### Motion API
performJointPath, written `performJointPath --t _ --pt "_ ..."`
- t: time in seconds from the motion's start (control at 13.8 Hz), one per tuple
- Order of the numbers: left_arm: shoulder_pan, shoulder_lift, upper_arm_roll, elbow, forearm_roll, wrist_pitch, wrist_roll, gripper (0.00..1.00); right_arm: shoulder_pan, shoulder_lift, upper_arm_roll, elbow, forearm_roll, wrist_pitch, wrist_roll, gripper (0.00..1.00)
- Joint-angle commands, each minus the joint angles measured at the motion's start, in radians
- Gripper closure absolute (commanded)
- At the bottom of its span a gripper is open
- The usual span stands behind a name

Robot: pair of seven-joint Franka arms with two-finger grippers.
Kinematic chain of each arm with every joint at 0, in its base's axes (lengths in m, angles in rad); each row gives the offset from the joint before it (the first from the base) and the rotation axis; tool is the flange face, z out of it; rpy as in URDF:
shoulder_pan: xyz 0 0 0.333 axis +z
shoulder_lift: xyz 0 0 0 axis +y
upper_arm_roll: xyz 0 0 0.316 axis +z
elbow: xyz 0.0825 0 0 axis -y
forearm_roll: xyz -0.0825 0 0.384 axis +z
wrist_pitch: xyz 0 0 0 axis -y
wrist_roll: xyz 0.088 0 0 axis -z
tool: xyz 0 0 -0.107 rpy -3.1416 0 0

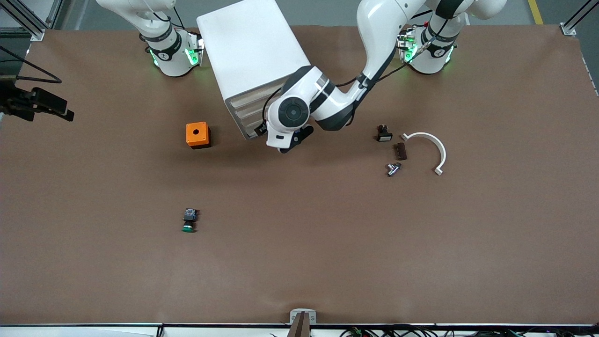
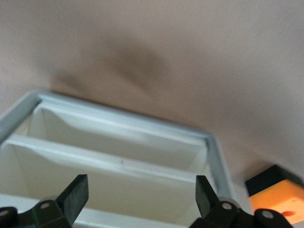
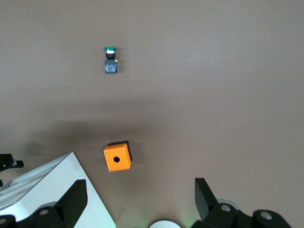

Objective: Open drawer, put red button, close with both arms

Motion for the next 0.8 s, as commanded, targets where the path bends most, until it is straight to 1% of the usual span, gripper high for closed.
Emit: performJointPath --t 0.0,0.07,0.29,0.36,0.73 --pt "0.065 -0.083 0.000 0.001 0.063 -0.018 0.008 0.01 -0.010 -0.109 0.007 -0.136 0.015 0.075 0.010 0.00" --pt "0.093 -0.117 0.000 0.001 0.083 -0.026 0.008 0.01 -0.010 -0.111 0.007 -0.135 0.006 0.075 0.008 0.00" --pt "0.198 -0.237 -0.003 0.001 0.116 -0.127 0.019 0.01 -0.008 -0.115 0.008 -0.137 0.004 0.075 0.008 0.00" --pt "0.225 -0.279 -0.001 0.001 0.117 -0.161 0.050 0.01 -0.005 -0.115 0.010 -0.137 0.004 0.075 0.010 0.00" --pt "0.418 -0.458 0.000 -0.001 0.123 -0.406 0.382 0.01 -0.004 -0.115 0.013 -0.135 0.004 0.077 0.008 0.00"
